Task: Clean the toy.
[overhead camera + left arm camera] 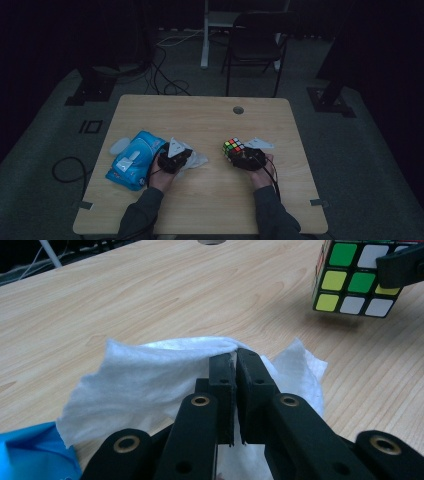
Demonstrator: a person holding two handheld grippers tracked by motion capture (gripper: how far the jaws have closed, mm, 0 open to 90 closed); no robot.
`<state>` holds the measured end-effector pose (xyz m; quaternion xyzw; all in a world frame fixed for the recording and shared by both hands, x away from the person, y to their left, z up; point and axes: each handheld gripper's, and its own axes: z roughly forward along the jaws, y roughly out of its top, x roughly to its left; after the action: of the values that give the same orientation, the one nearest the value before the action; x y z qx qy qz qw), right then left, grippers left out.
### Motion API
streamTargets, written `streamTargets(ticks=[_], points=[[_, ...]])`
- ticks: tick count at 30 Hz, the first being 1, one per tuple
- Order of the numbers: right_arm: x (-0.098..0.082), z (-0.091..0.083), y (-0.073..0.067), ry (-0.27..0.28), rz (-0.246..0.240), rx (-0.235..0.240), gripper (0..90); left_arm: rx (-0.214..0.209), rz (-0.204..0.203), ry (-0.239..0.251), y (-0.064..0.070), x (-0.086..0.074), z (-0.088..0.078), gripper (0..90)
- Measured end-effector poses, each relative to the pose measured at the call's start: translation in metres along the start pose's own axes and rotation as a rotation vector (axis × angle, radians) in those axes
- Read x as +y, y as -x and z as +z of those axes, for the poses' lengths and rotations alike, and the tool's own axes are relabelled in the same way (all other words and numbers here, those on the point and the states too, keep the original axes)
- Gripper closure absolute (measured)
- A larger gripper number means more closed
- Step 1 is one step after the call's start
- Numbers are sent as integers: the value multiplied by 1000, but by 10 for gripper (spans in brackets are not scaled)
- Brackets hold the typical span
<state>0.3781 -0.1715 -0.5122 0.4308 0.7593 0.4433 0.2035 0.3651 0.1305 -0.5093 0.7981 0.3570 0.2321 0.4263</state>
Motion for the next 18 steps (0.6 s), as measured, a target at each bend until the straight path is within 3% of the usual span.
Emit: streamTargets(ticks=[18], points=[[-11,8,-3,-29,-40,-46,343,29,-22,-39,-4,-14,-2,843]])
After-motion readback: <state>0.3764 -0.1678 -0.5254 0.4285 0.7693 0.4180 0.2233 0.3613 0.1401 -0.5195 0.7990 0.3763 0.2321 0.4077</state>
